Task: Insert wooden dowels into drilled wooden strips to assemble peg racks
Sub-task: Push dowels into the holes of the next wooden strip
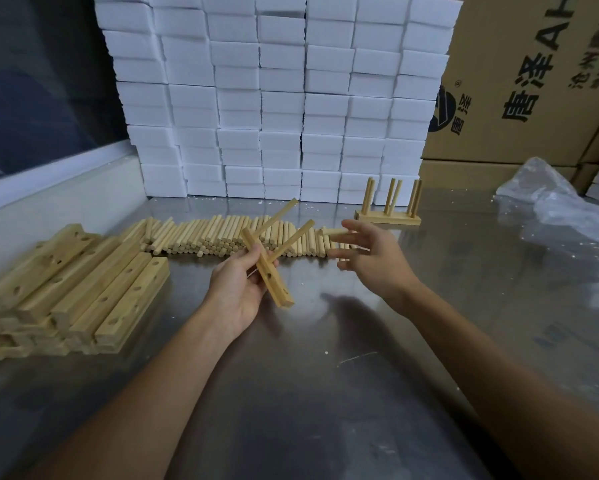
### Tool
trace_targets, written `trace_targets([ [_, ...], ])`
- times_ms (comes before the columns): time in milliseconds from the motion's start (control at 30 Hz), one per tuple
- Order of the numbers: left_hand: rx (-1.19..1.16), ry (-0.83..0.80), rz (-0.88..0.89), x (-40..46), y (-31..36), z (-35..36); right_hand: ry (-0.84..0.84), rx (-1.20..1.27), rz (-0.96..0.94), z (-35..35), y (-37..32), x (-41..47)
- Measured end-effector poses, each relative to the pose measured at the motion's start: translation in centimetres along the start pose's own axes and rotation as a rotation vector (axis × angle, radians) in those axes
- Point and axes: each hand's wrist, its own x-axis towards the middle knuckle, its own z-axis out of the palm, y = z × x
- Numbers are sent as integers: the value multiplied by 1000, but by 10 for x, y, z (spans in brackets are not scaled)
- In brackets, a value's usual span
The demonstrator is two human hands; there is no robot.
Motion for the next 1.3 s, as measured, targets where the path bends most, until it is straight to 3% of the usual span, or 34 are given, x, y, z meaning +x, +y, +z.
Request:
trace_targets([
  [200, -18, 4, -6, 1, 0, -1, 146, -286, -172, -1, 4, -8],
  [333, -12, 4, -7, 2, -1, -2, 135, -322, -184, 2, 5, -9],
  [567, -15, 4, -5, 3, -1, -4, 283, -625, -258, 5, 5, -10],
  [833, -27, 8, -10, 4, -2, -5, 127, -479, -202, 7, 11, -10],
  [1133, -23, 2, -10, 5, -2, -5, 138, -357, -291, 12, 4, -16],
  [1300, -25, -3, -16, 4, -1, -4, 168, -422, -355, 15, -2, -17],
])
